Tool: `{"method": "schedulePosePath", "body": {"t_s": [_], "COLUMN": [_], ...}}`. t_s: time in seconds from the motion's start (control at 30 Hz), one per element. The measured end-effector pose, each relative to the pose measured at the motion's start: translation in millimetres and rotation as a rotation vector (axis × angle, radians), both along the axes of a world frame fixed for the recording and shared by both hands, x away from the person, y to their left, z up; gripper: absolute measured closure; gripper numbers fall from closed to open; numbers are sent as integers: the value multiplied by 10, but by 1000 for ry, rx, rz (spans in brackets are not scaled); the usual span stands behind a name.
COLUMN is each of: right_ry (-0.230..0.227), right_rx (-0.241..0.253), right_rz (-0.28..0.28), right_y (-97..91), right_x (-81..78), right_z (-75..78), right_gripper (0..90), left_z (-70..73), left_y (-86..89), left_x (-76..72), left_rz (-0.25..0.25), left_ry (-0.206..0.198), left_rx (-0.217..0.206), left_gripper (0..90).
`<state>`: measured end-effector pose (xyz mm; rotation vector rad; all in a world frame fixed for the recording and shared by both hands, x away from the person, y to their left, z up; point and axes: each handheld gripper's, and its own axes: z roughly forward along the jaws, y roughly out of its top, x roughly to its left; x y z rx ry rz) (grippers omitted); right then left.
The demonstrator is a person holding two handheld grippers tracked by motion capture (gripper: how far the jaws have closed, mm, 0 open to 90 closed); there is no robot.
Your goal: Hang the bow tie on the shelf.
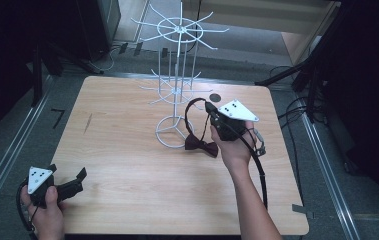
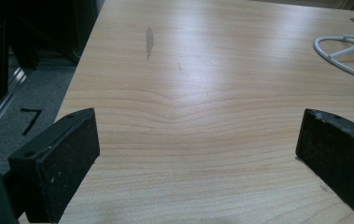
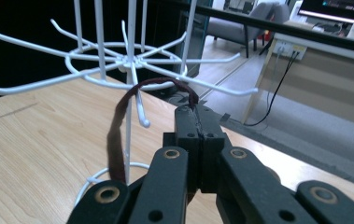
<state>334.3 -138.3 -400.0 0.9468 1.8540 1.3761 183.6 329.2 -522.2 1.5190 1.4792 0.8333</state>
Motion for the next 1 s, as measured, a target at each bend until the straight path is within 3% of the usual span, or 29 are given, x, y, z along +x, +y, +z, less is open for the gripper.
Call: {"method": "schedulePosePath", "body": {"t_s": [0.47, 0.5, 0.67, 0.8, 0.87, 0.9, 1.0], "right_ry": [101, 118, 198, 230, 259, 259, 304], "right_rx": [36, 49, 64, 40, 26, 26, 61], "right_rz": [34, 44, 43, 36, -5, -5, -25], "right_y": [28, 17, -52, -93, -156, -156, -270], "right_x": [144, 147, 140, 120, 99, 99, 83], "right_z": [-232, -271, -333, -358, -388, -388, -442], "right_gripper": [885, 809, 634, 559, 440, 440, 332], "left_z": [2, 2, 1, 1, 0, 0, 1], "left_y": [6, 6, 5, 4, 3, 2, 4], "left_x": [-1, -1, -1, 0, 2, 1, 0], "left_rz": [-4, -3, -3, -2, -1, -1, -3], "left_ry": [3, 2, 2, 2, 1, 1, 2], "left_rx": [-5, -6, -5, -5, -4, -3, -5], "left_gripper": [2, 2, 2, 2, 2, 2, 2]}}
